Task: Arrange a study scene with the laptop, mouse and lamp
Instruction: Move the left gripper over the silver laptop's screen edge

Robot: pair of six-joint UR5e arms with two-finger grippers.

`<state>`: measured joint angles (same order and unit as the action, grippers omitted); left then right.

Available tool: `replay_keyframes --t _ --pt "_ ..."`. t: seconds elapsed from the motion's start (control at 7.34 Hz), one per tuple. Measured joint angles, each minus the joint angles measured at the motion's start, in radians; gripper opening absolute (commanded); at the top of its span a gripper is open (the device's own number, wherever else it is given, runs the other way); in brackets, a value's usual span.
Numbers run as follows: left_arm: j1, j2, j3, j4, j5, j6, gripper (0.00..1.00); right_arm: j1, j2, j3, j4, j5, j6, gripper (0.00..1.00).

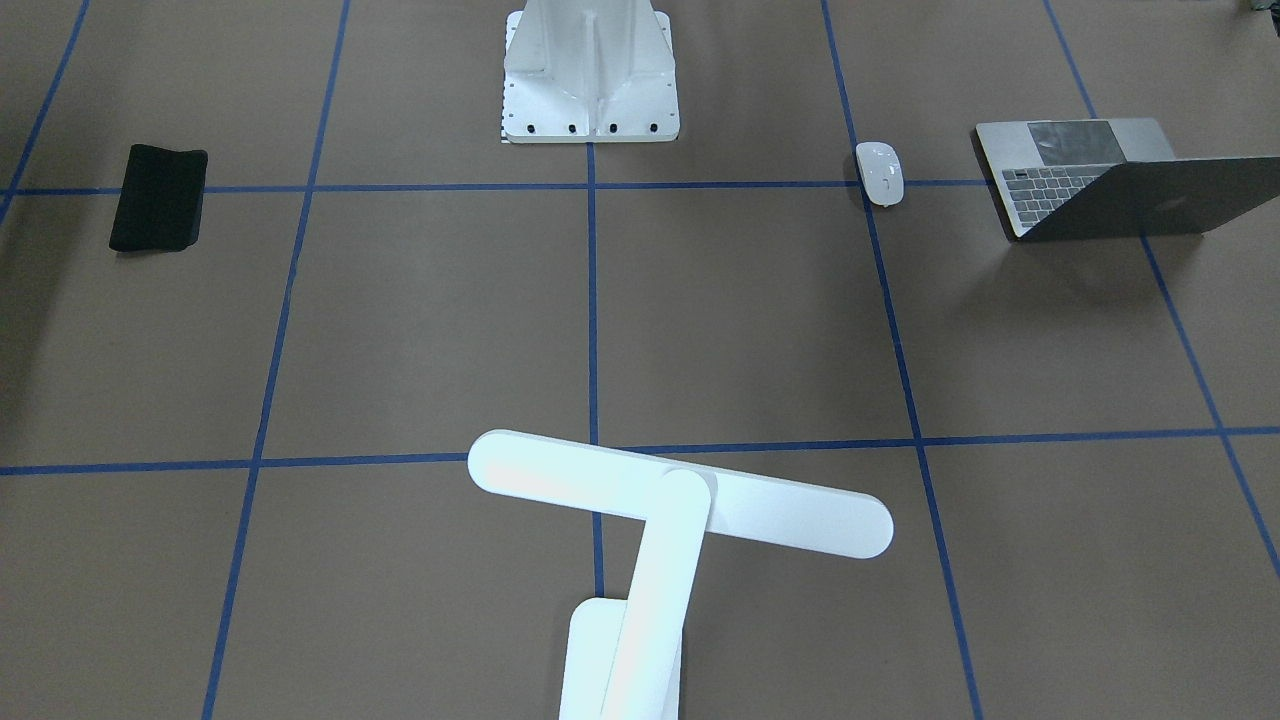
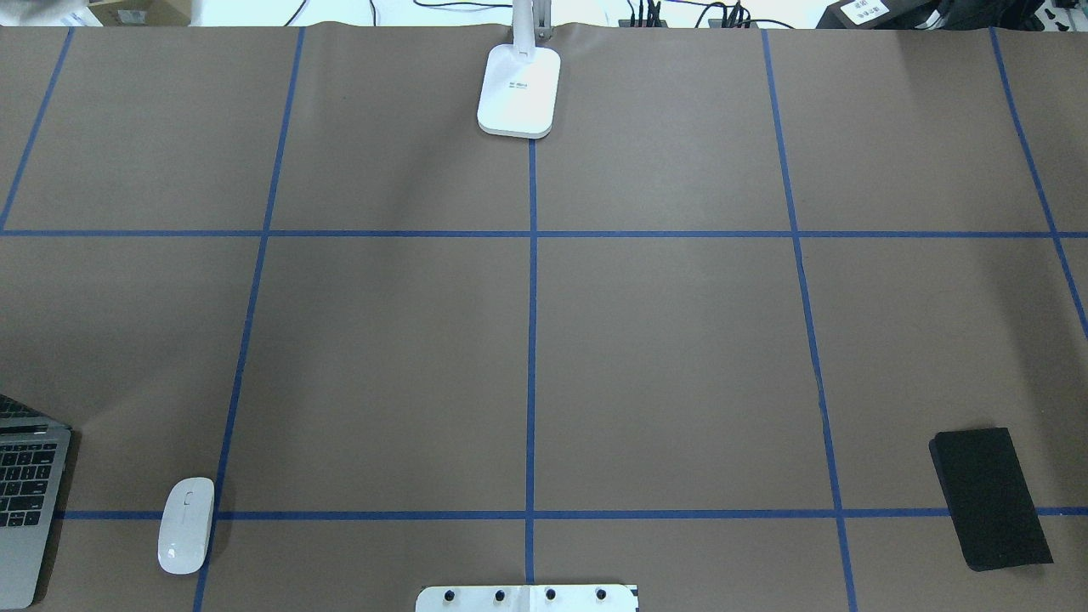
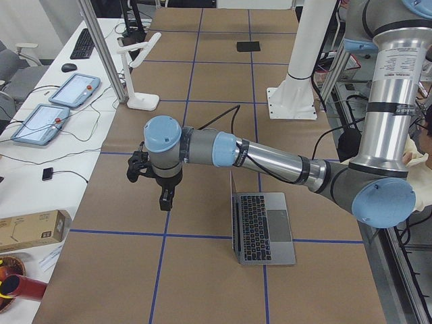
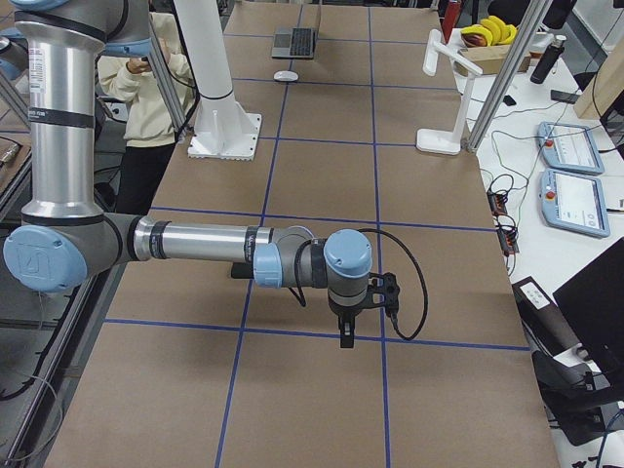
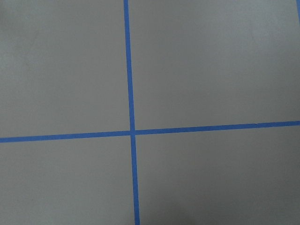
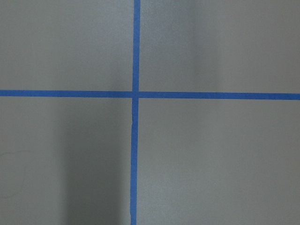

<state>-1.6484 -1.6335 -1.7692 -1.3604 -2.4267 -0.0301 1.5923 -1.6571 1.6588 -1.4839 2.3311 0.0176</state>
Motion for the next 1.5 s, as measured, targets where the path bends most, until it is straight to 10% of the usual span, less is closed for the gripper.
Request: replay_keyframes --t 0.54,1.5 --pt "0.006 0.195 -0.149 0.010 0.000 -0.496 1.00 -0.003 -0.030 0.020 -0.030 0.047 0.034 1.00" --pt "0.011 0.334 -0.116 -0.071 -0.016 -1.120 1.00 -0.002 -0.155 0.147 0.013 0.117 0.033 1.00"
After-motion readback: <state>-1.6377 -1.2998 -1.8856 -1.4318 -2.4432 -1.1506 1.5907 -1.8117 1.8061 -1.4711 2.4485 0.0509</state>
